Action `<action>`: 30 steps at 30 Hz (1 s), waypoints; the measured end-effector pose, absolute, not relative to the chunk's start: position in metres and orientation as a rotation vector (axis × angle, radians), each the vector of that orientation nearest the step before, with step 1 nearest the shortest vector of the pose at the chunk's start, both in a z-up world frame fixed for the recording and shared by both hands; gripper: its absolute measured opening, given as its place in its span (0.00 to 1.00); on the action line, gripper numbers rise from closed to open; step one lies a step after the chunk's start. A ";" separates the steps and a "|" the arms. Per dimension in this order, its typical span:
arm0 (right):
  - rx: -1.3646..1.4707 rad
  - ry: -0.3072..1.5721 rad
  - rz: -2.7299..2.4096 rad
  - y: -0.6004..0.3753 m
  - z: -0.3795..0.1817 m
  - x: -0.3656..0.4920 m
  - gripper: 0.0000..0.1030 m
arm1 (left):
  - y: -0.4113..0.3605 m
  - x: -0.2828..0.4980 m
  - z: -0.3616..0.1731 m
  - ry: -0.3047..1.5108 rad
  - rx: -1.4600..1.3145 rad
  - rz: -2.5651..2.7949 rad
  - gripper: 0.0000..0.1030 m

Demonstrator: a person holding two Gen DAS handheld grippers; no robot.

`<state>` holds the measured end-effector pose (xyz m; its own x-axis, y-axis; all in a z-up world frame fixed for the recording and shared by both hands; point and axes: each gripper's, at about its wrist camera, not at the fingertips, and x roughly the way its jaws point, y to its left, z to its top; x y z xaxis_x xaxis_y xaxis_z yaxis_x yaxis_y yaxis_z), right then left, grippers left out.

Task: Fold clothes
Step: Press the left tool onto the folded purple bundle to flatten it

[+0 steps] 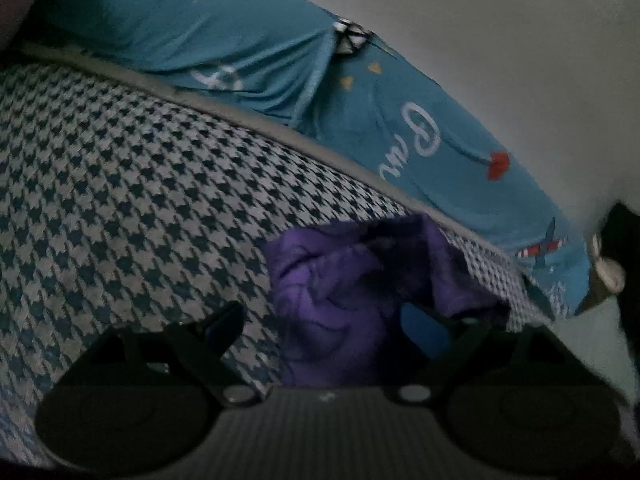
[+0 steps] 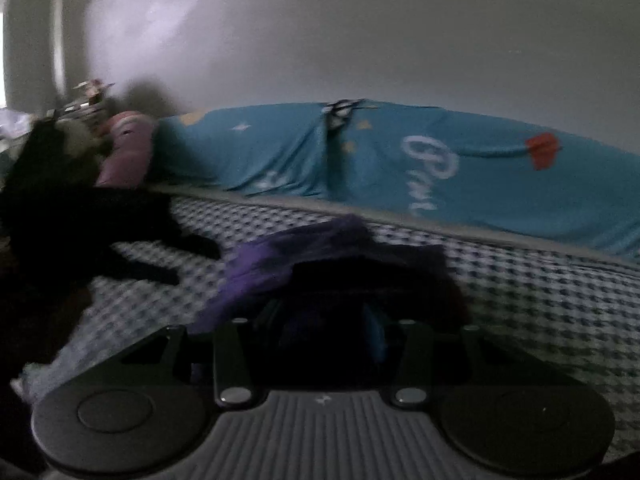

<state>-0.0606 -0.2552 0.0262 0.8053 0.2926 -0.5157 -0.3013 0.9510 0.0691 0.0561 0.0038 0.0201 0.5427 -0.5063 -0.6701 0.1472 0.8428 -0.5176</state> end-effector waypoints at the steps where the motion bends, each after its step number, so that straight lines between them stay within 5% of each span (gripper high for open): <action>1: -0.013 0.554 0.329 -0.253 0.024 -0.058 0.41 | 0.006 0.059 0.018 0.927 -0.452 -0.402 0.87; 10: 0.066 0.591 0.296 -0.258 0.011 -0.006 0.41 | 0.013 0.075 -0.012 1.012 -0.646 -0.445 0.87; 20: 0.253 0.434 -0.109 -0.298 0.027 0.025 0.41 | 0.018 0.082 -0.016 0.991 -0.614 -0.419 0.87; 30: 0.102 0.462 0.055 -0.271 0.043 -0.006 0.41 | 0.016 0.095 -0.026 1.032 -0.679 -0.482 0.87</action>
<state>-0.0062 -0.2712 0.0433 0.8938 0.0764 -0.4420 -0.0301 0.9934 0.1108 0.0950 0.0161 -0.0256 0.4411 -0.6544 -0.6142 0.0506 0.7014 -0.7110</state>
